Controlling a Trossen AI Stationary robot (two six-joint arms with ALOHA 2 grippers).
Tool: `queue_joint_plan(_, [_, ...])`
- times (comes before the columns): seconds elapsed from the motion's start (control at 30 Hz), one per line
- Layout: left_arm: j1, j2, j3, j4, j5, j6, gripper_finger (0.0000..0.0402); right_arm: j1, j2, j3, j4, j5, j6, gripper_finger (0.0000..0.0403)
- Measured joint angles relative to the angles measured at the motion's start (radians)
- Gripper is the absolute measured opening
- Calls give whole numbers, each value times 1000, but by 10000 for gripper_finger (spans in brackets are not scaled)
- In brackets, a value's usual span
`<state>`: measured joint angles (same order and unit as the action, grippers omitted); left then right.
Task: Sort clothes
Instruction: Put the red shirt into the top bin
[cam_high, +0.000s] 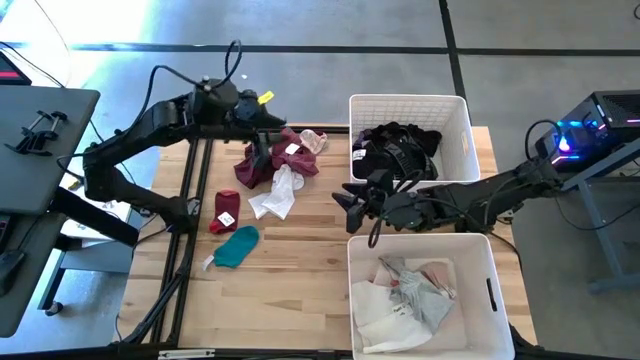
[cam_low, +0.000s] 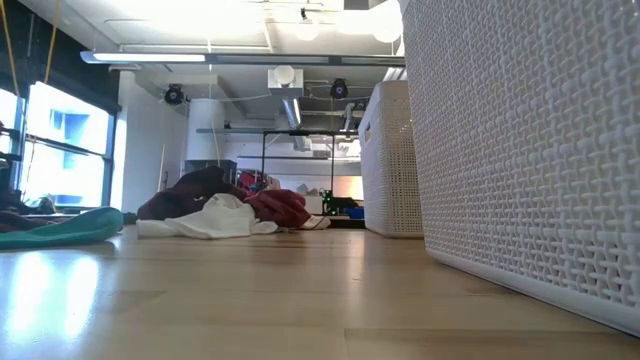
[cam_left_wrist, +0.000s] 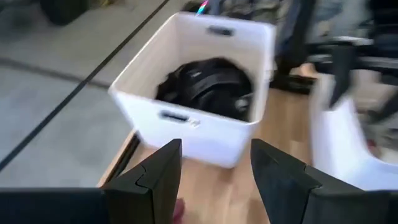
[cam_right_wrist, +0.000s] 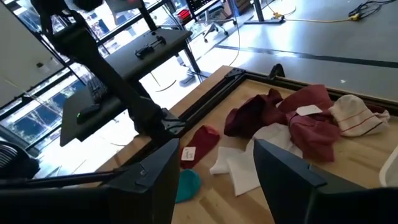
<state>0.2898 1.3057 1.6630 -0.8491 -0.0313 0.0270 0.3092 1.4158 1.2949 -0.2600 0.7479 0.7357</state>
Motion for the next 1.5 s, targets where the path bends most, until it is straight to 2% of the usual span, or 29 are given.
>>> queue_joint_plan(0.13, [-130, -28, 0, 33, -35, 16, 181, -1, 0, 0, 0, 0, 0, 189])
queue_joint_plan(0.3, [-312, -41, 0, 31, -290, -67, 181, 5, 0, 0, 0, -31, 0, 189])
queue_joint_plan(0.37, [-373, -41, 0, 29, -338, -104, 181, 12, 0, 0, 0, -56, 0, 189])
queue_joint_plan(0.53, [-488, -41, -15, -18, -267, -190, 181, 34, 0, 0, -17, -68, -38, 189])
queue_joint_plan(0.7, [-568, -77, -192, 130, -324, -279, 181, 34, 0, 0, -13, -88, -10, 189])
queue_joint_plan(0.83, [-606, -130, -369, 289, -397, -333, 181, 34, 0, -1, -13, -108, -22, 189])
queue_joint_plan(1.0, [-631, -218, -566, 391, -439, -456, 181, 34, 0, -1, -13, -106, 10, 189])
queue_joint_plan(1.13, [-646, -297, -705, 479, -525, -522, 181, 35, 0, -1, -13, -131, 16, 189])
queue_joint_plan(1.23, [-635, -353, -762, 440, -654, -647, 181, 44, 1, -1, -13, -145, 21, 189])
queue_joint_plan(1.33, [-608, -397, -768, 305, -770, -873, 181, 54, 17, -1, -12, -130, 21, 189])
queue_joint_plan(1.4, [-573, -411, -768, 215, -785, -978, 181, 55, 33, -1, -11, -129, 23, 189])
queue_joint_plan(1.5, [-488, -415, -768, 91, -693, -1057, 175, 54, 58, -1, -9, -132, 24, 189])
